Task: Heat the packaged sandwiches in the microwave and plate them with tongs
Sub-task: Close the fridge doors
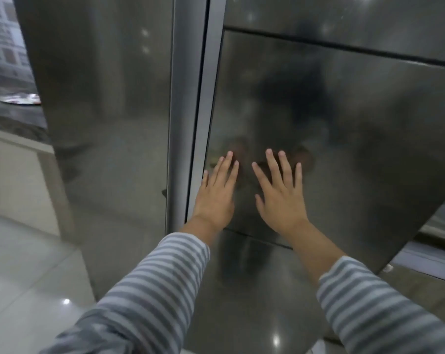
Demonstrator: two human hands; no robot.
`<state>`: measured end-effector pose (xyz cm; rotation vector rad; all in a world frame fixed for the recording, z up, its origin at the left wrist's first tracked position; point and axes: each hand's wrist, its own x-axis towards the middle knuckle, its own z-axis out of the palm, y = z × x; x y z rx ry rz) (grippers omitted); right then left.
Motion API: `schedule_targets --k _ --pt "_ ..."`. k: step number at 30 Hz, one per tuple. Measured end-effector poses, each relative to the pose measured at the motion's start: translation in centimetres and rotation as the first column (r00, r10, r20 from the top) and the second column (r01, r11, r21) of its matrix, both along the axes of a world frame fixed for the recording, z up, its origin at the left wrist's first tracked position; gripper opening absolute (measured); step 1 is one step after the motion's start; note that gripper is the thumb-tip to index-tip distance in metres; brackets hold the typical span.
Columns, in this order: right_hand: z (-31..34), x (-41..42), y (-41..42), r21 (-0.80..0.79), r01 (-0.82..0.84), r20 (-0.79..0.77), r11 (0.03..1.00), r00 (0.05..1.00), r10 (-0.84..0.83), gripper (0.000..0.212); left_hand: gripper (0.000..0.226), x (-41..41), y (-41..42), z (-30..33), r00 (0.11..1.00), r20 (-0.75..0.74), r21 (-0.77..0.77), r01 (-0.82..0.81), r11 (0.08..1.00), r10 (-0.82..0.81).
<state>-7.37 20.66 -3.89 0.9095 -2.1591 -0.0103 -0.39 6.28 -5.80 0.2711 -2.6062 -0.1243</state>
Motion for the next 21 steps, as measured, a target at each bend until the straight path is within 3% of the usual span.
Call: schedule_targets --k 4,6,8,9,10,12,16,21 --pt "-4.6 3.7 -0.1 0.177 -0.012 0.398 0.984 0.915 -0.06 0.058 0.074 4.7 -0.4 -5.1 0.96 0.267 0.139 -0.124 0.983 0.083" --pt "-7.0 6.0 -0.7 0.276 -0.073 0.596 0.958 0.795 -0.111 0.05 0.066 7.9 -0.7 -8.0 0.943 0.324 0.245 -0.167 0.955 0.082" --pt "-8.4 7.3 -0.8 0.258 -0.114 0.716 0.959 0.69 -0.111 0.044 0.058 9.9 -1.0 -9.8 0.912 0.404 0.294 -0.197 0.935 0.066" --pt "-11.2 10.4 -1.3 0.322 -0.237 0.805 0.917 0.578 -0.133 0.042 0.054 14.5 -0.3 -12.6 0.863 0.497 0.364 -0.301 0.882 0.09" --pt "-13.8 13.7 -1.8 0.371 -0.359 0.845 0.856 0.513 -0.151 0.04 0.051 19.3 0.7 -14.6 0.773 0.628 0.403 -0.426 0.81 0.094" --pt "-15.2 14.4 -2.3 0.386 -0.384 0.864 0.839 0.468 -0.184 0.039 0.05 21.3 0.2 -16.8 0.767 0.636 0.437 -0.45 0.779 0.086" --pt "-19.2 18.1 -4.8 0.366 -0.503 0.914 0.783 0.353 -0.2 0.042 0.055 27.9 0.4 -19.7 0.657 0.744 0.436 -0.616 0.656 0.121" --pt "-20.9 22.9 -9.4 0.38 -0.638 0.917 0.669 0.352 -0.186 0.046 0.054 33.8 -1.6 -21.5 0.608 0.764 0.428 -0.728 0.535 0.216"
